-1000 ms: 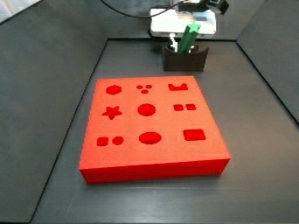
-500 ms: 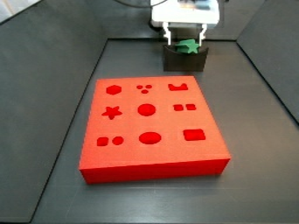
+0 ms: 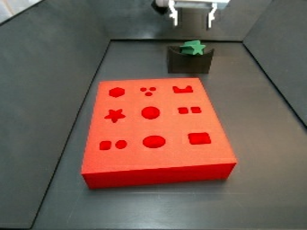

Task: Pick up the star object. Move up. Place the star object on the fixture. Regrasp the star object. Move to above the board. Insert the star object.
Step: Regrasp the star object.

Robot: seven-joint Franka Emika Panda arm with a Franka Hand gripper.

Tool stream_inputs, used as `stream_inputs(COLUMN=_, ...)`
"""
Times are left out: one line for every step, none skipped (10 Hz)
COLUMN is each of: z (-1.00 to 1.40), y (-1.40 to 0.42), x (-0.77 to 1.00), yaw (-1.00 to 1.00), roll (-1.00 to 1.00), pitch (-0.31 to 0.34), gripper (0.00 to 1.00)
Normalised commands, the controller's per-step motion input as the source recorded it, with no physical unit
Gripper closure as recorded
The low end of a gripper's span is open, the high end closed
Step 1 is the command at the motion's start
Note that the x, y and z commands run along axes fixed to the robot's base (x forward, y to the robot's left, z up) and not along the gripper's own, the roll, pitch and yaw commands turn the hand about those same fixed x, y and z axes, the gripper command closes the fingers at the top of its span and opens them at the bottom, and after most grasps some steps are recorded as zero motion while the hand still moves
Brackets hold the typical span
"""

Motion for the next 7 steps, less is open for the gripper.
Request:
stream_inputs(z=0.98, y=-1.00, x=0.01, yaw=0.01, roll=1.00, pitch=0.058, gripper=0.00)
stream_inputs(z=0.93, y=-1.00, x=0.01, yaw=0.01, roll=1.00, pitch=0.053, gripper=0.00)
stream_inputs(z=0.91, y=-1.00, x=-0.02, yaw=0.00, roll=1.00, pitch=0.044, gripper=0.00)
stream_inputs(z=0.88, y=-1.00, x=-0.04, yaw=0.00, roll=1.00, pitch=0.035, gripper=0.00)
stream_inputs(z=0.83, y=-1.00, x=-0.05, yaw=0.00, roll=1.00, pitch=0.030, gripper=0.00)
stream_inputs(z=0.75, y=-1.00, x=-0.06, yaw=0.00, roll=1.00, pitch=0.027, gripper=0.00)
stream_inputs(z=0.66, y=-1.00, x=-0.06, yaw=0.00, roll=1.00, pitch=0.025, gripper=0.00)
